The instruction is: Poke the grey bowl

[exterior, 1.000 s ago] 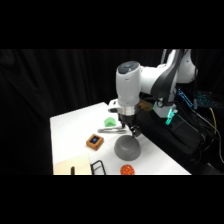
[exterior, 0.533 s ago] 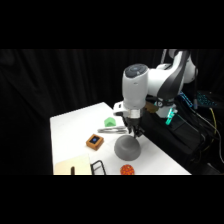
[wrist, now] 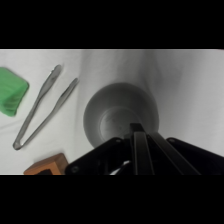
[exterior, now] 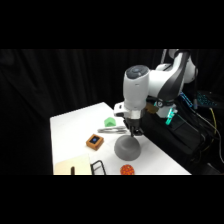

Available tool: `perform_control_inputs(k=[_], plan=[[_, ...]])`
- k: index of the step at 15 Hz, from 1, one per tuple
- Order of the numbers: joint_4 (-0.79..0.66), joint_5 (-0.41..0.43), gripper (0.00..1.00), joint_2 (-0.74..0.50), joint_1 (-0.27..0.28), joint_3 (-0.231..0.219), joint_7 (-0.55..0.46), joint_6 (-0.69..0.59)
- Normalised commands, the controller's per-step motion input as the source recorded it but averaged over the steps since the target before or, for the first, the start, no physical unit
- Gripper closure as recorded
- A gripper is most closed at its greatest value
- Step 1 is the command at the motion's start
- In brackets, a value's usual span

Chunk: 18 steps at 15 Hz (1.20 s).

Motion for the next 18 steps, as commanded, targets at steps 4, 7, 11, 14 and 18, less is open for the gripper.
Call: perform_control_inputs(k=[4,7,11,14,18], plan=[[0.02,-0.166,0.99,0.12,-0.011,-0.025,-0.04,0.26],[0.03,-0.055,0.99,0.14,-0.02,-0.027,-0.11,0.23],[0.04,0.01,0.99,0.15,-0.021,-0.029,-0.13,0.18],[0.05,0.064,0.99,0.15,-0.02,-0.021,-0.16,0.14],[0.06,0.068,0.99,0.14,-0.015,-0.021,-0.16,0.12]])
